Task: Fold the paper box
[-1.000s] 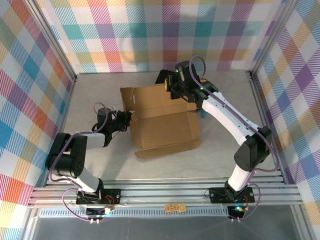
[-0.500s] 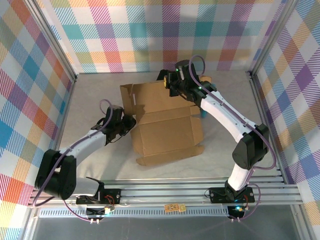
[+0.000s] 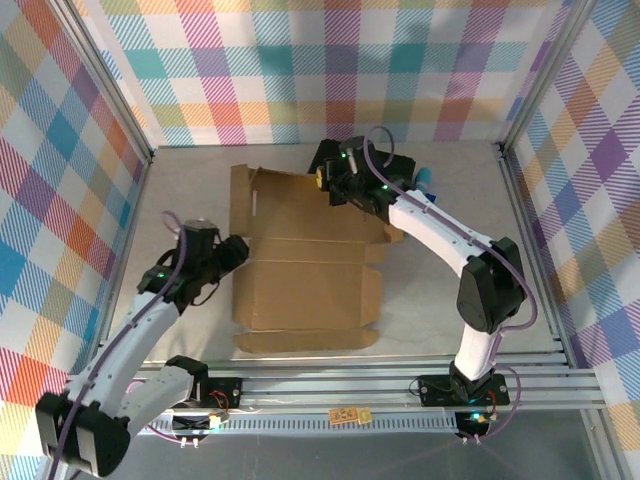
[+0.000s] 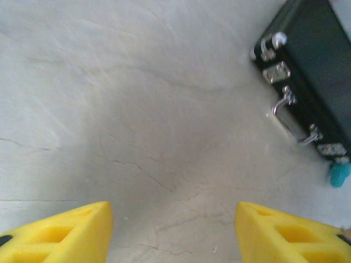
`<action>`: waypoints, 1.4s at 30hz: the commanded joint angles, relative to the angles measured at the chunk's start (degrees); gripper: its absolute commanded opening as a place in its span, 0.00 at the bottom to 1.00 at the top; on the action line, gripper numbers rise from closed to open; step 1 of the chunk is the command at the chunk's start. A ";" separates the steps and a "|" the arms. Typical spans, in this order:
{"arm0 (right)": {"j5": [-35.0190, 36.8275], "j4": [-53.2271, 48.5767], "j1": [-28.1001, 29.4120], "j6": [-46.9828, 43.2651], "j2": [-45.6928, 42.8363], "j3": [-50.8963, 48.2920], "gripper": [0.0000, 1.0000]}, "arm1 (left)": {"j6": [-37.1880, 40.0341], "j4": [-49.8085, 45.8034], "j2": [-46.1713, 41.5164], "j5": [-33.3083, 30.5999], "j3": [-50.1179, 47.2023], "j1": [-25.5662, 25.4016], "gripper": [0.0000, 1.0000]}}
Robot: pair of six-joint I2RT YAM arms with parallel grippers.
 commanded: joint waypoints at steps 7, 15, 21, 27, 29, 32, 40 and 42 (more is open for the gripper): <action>1.58 19.35 5.67 -7.62 5.56 -2.73 0.00 | 1.50 -7.17 -4.89 7.26 3.07 11.86 0.61; 3.92 29.88 2.72 -12.10 5.32 -3.22 0.00 | 0.46 -10.22 -0.32 5.37 2.08 11.99 0.69; 4.17 31.54 0.11 -12.25 2.78 -6.55 0.00 | -0.06 -11.26 0.91 6.39 1.29 11.97 0.72; 2.99 30.28 -0.34 -13.89 0.36 -9.29 0.00 | 2.41 -10.23 0.91 6.08 4.88 12.07 0.67; 2.49 30.43 -0.26 -13.86 -0.78 -11.14 0.00 | 2.87 -9.96 1.76 5.23 6.88 12.23 0.63; 3.97 32.20 0.41 -13.85 -4.31 -16.50 0.00 | 1.93 -9.32 2.74 5.00 10.01 12.86 0.62; 7.56 48.94 0.99 -18.03 -10.52 -31.79 0.00 | -4.76 -3.60 4.13 9.58 11.10 13.47 0.62; 6.97 53.31 0.71 -18.38 -11.06 -34.72 0.00 | -5.76 -2.35 4.20 10.74 10.74 13.42 0.63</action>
